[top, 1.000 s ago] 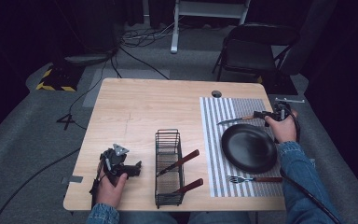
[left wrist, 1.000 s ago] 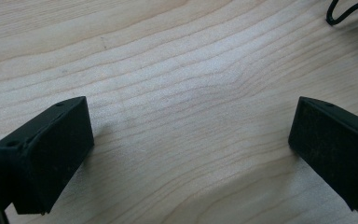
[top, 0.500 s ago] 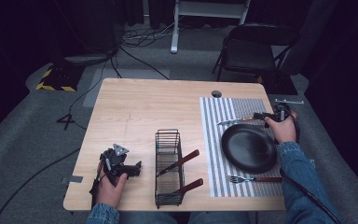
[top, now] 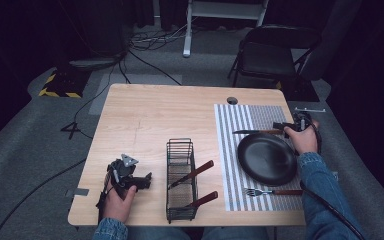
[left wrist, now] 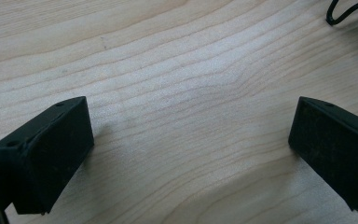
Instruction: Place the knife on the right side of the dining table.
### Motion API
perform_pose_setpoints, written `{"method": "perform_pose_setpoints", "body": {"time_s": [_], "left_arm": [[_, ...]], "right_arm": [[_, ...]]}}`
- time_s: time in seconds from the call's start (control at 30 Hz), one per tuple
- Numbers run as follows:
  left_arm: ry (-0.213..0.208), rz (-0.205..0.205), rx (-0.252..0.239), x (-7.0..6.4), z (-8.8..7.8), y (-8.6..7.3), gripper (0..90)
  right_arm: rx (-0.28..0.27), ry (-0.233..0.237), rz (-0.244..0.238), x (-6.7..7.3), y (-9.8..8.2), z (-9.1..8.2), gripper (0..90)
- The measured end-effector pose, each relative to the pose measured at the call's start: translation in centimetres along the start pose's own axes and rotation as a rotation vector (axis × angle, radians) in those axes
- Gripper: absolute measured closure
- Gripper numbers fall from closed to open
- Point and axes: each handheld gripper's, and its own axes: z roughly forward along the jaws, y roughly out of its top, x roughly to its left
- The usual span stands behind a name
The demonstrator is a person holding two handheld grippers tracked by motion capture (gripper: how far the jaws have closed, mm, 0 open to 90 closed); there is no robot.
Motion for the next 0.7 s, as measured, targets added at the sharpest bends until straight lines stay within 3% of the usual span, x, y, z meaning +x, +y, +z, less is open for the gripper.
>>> {"method": "perform_pose_setpoints", "body": {"time_s": [0.27, 0.7], "left_arm": [[0.0, 0.0, -0.001, 0.0, 0.0, 0.0, 0.1], [0.0, 0.0, -0.001, 0.0, 0.0, 0.0, 0.1]], "right_arm": [[-0.004, -0.001, -0.009, 0.2, 0.2, -0.3, 44.9], [-0.015, -0.006, -0.068, 1.6, 1.5, -1.3, 43.6]]}}
